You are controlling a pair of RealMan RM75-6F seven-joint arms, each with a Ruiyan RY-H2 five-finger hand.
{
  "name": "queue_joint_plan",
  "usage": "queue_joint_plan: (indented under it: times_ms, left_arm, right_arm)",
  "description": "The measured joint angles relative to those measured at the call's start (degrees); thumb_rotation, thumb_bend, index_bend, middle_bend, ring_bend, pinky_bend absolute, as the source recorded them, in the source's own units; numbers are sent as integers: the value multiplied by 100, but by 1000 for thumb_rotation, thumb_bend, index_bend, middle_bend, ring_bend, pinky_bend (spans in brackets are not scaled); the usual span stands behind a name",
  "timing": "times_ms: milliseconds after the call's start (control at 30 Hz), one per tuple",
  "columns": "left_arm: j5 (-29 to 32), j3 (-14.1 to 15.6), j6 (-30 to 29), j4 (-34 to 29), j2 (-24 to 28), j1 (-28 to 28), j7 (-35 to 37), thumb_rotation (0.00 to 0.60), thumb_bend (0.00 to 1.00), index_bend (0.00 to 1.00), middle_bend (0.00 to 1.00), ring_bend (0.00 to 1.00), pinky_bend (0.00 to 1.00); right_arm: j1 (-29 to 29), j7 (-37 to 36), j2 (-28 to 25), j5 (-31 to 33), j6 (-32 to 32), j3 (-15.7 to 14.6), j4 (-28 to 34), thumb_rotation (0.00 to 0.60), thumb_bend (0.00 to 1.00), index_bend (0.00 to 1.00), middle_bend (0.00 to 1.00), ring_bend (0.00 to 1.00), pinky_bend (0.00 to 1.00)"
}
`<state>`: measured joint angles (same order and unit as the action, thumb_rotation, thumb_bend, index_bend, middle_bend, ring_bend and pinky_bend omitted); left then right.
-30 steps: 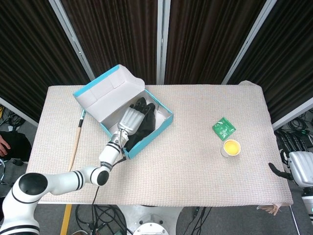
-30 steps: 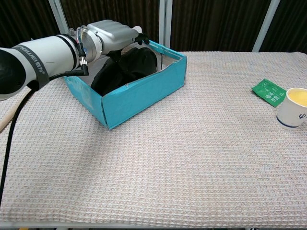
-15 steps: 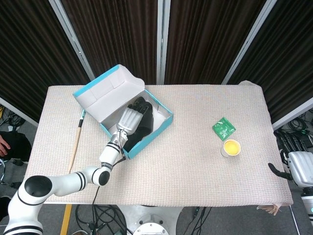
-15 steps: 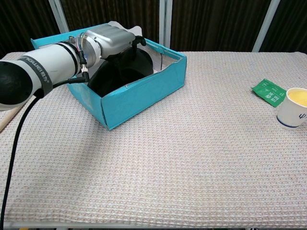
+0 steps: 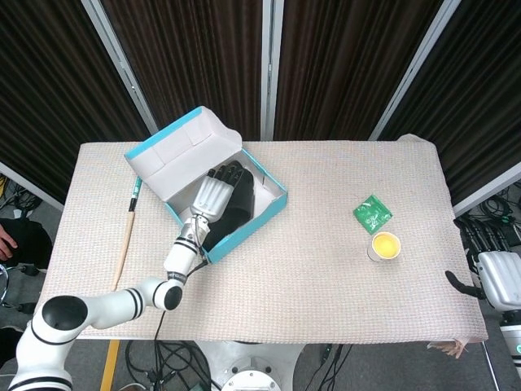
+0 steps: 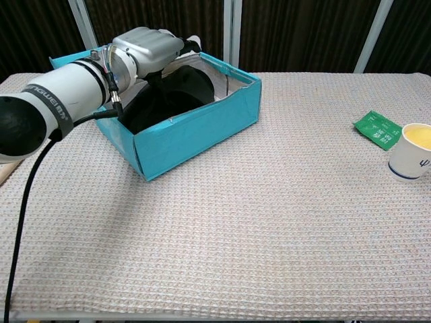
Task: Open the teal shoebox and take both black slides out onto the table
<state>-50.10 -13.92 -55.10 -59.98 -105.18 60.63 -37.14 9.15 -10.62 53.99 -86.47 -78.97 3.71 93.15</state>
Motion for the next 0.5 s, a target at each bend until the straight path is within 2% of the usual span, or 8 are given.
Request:
queue_joint_plan:
  times_ms: [167, 333, 367, 500]
  left_arm:
    - [306, -67, 70, 76, -93, -4, -329, 555, 160, 72, 105, 93, 232]
    - [714, -164, 168, 117, -150, 12, -677, 502, 160, 71, 171, 93, 233]
    - [778, -180, 180, 112, -153, 16, -733, 507, 160, 71, 190, 93, 233]
    - [826, -212, 187, 82, -168, 16, -791, 600, 168, 71, 270, 121, 233]
  right_arm:
    - [-26, 3, -23, 22, -17, -5, 16, 600, 172, 49, 47, 0, 0]
    - [-41, 4, -29, 14, -38, -10, 24, 600, 172, 48, 47, 0, 0]
    - [-42, 4, -30, 14, -39, -10, 24, 600, 172, 48, 47, 0, 0]
    - [-30, 0, -21, 9, -27, -5, 16, 600, 172, 49, 47, 0, 0]
